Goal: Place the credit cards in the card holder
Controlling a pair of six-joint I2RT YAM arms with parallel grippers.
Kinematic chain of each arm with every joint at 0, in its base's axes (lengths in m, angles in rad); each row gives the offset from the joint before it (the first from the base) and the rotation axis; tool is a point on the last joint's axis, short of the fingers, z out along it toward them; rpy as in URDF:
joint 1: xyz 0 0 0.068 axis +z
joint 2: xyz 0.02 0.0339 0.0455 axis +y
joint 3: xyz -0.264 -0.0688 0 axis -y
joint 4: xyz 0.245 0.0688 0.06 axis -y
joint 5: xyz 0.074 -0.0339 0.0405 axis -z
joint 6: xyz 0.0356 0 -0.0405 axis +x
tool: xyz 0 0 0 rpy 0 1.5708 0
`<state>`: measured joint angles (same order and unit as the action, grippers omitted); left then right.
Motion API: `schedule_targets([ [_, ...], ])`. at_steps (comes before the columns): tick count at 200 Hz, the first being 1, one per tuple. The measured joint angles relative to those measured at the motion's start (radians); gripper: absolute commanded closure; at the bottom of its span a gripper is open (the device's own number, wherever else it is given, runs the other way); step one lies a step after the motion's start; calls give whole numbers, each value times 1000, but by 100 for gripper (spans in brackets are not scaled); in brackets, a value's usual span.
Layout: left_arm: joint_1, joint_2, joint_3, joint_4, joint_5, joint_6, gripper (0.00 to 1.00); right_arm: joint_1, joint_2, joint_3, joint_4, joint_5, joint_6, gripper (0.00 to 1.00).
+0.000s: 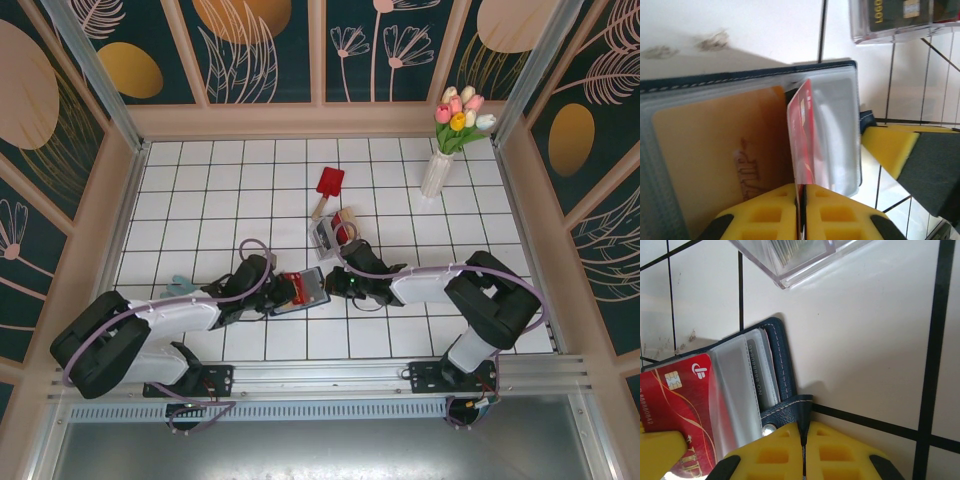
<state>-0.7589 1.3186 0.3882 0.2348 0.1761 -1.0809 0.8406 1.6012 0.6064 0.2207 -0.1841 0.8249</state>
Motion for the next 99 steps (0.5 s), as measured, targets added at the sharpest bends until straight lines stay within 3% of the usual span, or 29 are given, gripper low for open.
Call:
schedule_targets([
  [26, 0, 21, 28, -8, 2, 12, 100, 0, 0, 0, 0, 0, 0, 92],
  [68, 2, 22, 40, -45, 0, -20, 100, 0, 0, 2, -5, 0, 0, 92],
  [99, 7, -63, 16, -106, -17, -70, 97, 1, 0, 5, -10, 0, 0, 92],
])
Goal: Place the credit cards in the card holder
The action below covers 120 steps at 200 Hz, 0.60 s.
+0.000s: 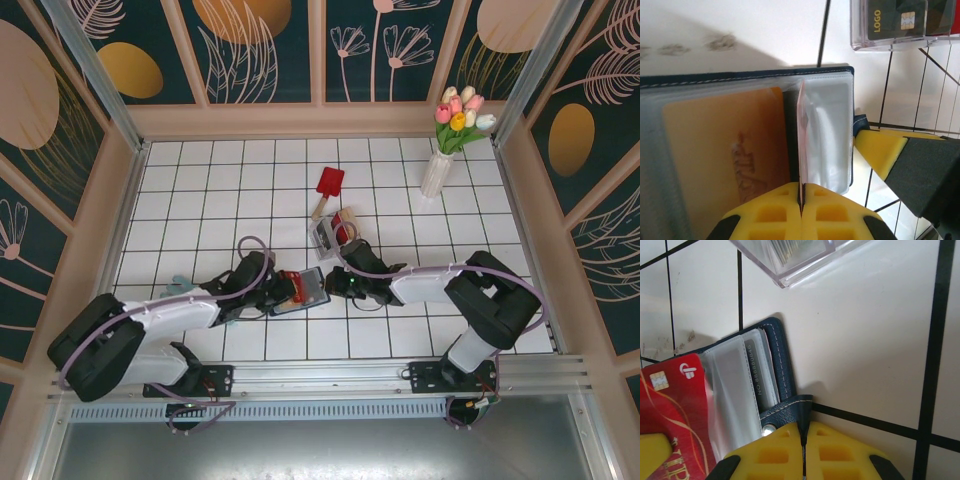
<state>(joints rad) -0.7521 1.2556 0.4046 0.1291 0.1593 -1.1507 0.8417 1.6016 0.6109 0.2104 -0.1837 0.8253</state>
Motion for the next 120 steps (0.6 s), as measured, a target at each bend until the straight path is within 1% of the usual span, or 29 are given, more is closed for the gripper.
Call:
schedule_targets([
  [22, 6, -68, -45, -28, -19, -34, 97, 3, 2, 0, 0, -1, 0, 92],
  [38, 6, -86, -66, -25, -21, -51, 98, 6, 4, 2, 0, -4, 0, 92],
  [79, 7, -64, -70, 21, 2, -58, 98, 6, 6, 3, 0, -5, 0, 92],
  [120, 9, -12, -63, 64, 54, -53, 99, 6, 6, 4, 0, -5, 0, 92],
])
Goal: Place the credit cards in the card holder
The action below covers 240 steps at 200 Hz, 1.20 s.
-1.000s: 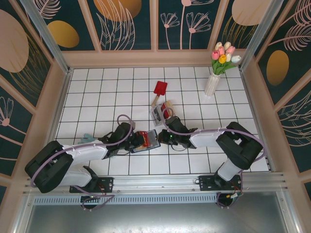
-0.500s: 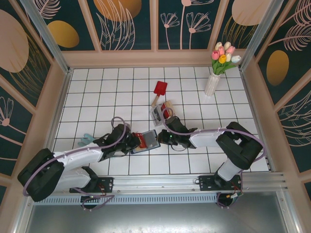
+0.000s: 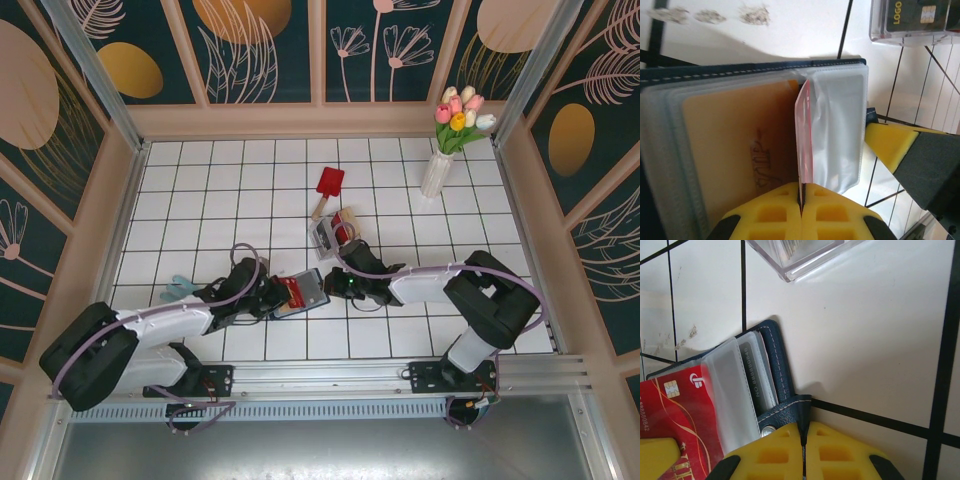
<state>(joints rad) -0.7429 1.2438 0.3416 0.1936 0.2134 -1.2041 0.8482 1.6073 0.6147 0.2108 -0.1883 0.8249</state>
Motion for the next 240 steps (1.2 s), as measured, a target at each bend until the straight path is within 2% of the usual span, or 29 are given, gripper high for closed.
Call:
schedule_targets([
  [70, 8, 47, 16, 32, 39, 10, 100, 0, 2, 2, -1, 0, 0, 92],
  [143, 10, 134, 75, 37, 69, 49, 95, 0, 3, 4, -4, 0, 0, 92],
  [204, 10, 167, 132, -50, 50, 105, 72, 0, 8, 14, -13, 0, 0, 92],
  [217, 10, 153, 134, -76, 37, 114, 71, 0, 17, 23, -13, -4, -3, 92],
  [240, 10, 131, 134, -105, 17, 122, 78, 0, 23, 29, -13, -9, -4, 92],
])
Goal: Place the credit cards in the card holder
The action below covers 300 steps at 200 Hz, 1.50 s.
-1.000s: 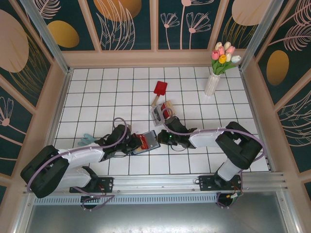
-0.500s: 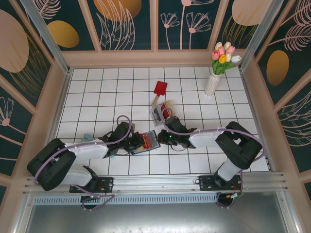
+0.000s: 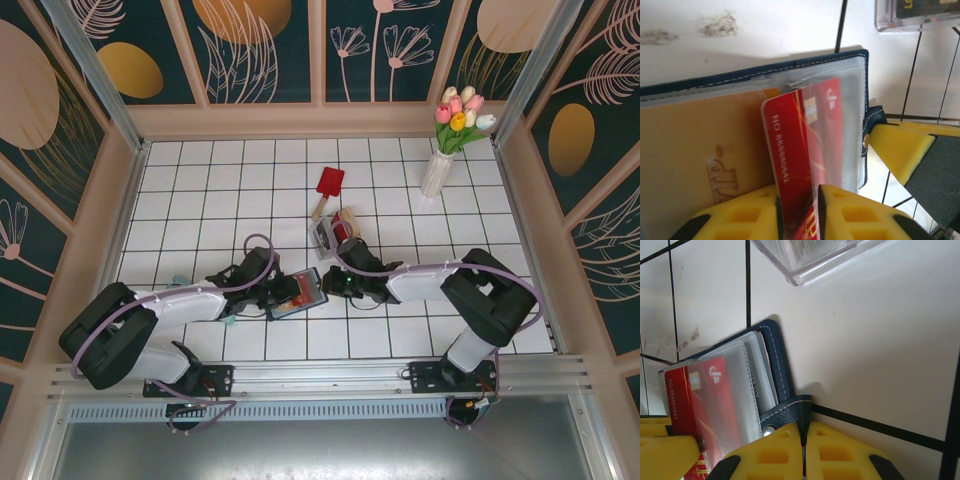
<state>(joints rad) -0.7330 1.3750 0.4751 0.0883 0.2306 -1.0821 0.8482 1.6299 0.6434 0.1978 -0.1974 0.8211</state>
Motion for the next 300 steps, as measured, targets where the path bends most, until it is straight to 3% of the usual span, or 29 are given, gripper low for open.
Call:
schedule_targets([
  [25, 0, 0, 0, -7, -6, 3, 84, 0, 2, 2, 0, -5, 0, 92],
  [88, 0, 70, 53, -11, 25, 29, 78, 0, 3, 2, 1, -8, 0, 92],
  [155, 0, 58, 62, -19, 42, 63, 56, 0, 3, 2, 0, -5, 0, 92],
  [186, -5, 2, 64, -112, -28, 77, 55, 6, 2, 13, -22, 15, -2, 92],
  [232, -5, -86, 61, -207, -135, 78, 60, 12, -22, 37, -116, 71, -18, 86],
  [300, -5, -225, -1, -292, -283, 24, 37, 50, -88, 123, -219, 104, -97, 80],
])
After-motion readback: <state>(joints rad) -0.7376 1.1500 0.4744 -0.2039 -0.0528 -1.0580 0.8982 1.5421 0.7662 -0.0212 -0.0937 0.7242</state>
